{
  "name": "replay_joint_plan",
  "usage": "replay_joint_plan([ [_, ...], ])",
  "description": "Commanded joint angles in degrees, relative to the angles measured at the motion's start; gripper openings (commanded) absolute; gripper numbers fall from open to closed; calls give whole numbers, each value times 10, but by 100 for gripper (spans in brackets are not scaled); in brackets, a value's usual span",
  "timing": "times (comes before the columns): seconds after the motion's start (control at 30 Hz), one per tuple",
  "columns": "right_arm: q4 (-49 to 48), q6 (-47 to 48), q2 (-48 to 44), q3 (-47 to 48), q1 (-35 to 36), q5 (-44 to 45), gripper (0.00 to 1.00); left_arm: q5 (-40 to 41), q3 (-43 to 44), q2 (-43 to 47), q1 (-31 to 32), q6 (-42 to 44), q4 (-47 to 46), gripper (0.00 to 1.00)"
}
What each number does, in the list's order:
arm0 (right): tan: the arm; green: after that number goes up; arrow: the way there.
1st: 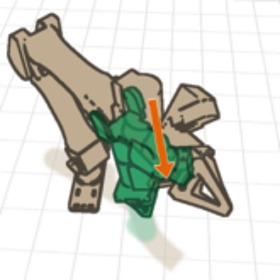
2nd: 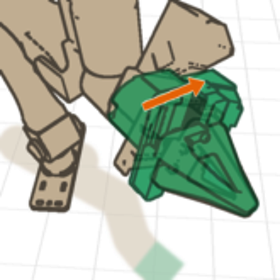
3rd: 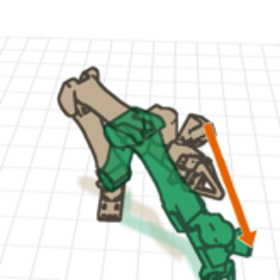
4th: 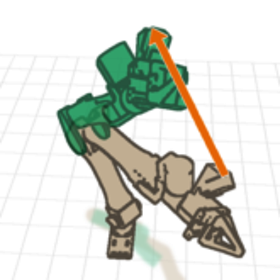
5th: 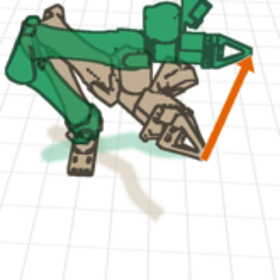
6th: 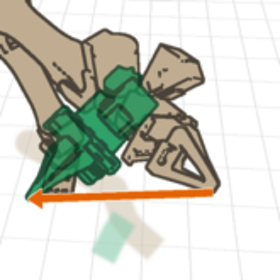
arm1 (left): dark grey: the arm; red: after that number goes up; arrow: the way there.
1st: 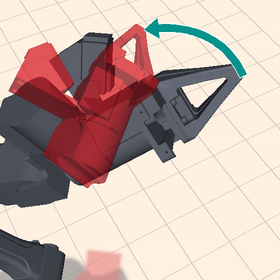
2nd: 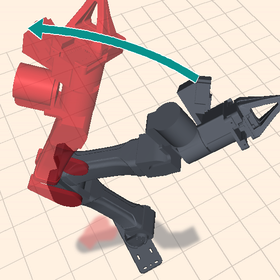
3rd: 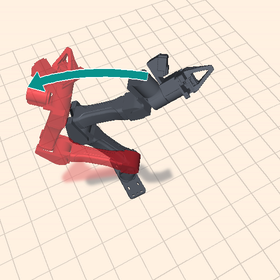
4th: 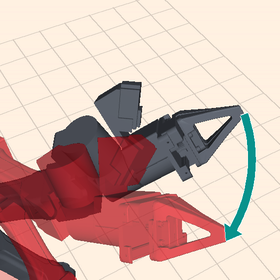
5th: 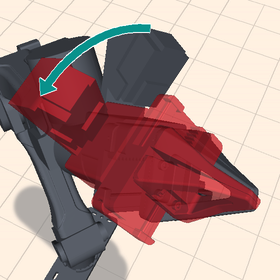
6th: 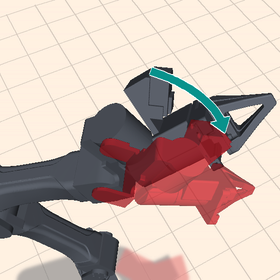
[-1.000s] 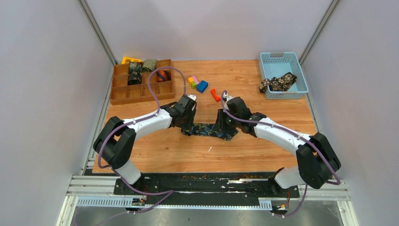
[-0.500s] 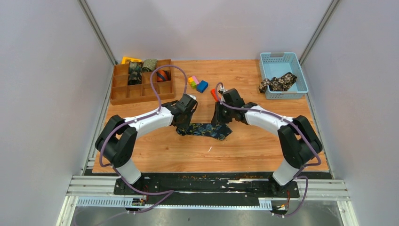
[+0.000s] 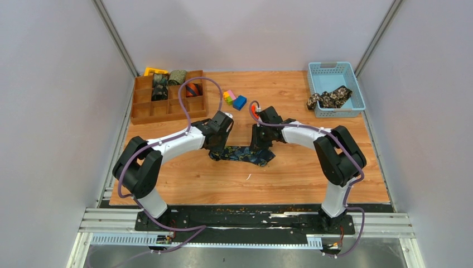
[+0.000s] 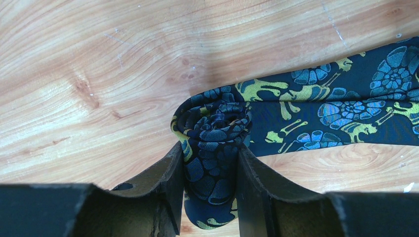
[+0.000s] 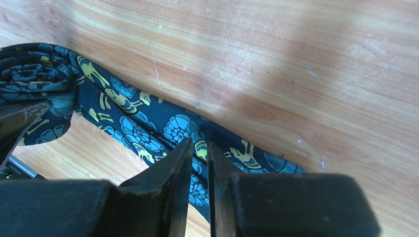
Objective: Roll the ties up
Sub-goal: Roll the tie at the center of the board.
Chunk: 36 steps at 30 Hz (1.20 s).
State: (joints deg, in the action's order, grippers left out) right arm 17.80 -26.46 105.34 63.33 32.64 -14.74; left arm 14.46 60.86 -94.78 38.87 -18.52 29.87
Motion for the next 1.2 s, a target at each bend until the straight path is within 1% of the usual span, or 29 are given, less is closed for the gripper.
replay_joint_plan([
  [0.0, 14, -2, -12, -8, 0, -16, 18, -11, -1, 12, 0, 14, 1, 43],
  [0.37, 15, -25, -50, -75, 14, -19, 17, 15, 15, 9, 0, 16, 9, 43],
  [0.57, 17, -22, -58, -73, 15, -16, 16, 29, 26, -4, 0, 23, 12, 42],
  [0.8, 43, -8, -97, -52, 14, 13, 16, 94, 30, -22, 6, 25, 19, 42],
  [1.03, 45, -12, -154, -73, 11, 26, 16, 159, 41, -49, 27, 18, 22, 43],
  [1.17, 50, -12, -187, -85, 6, 30, 16, 200, 63, -71, 43, 9, 39, 45],
])
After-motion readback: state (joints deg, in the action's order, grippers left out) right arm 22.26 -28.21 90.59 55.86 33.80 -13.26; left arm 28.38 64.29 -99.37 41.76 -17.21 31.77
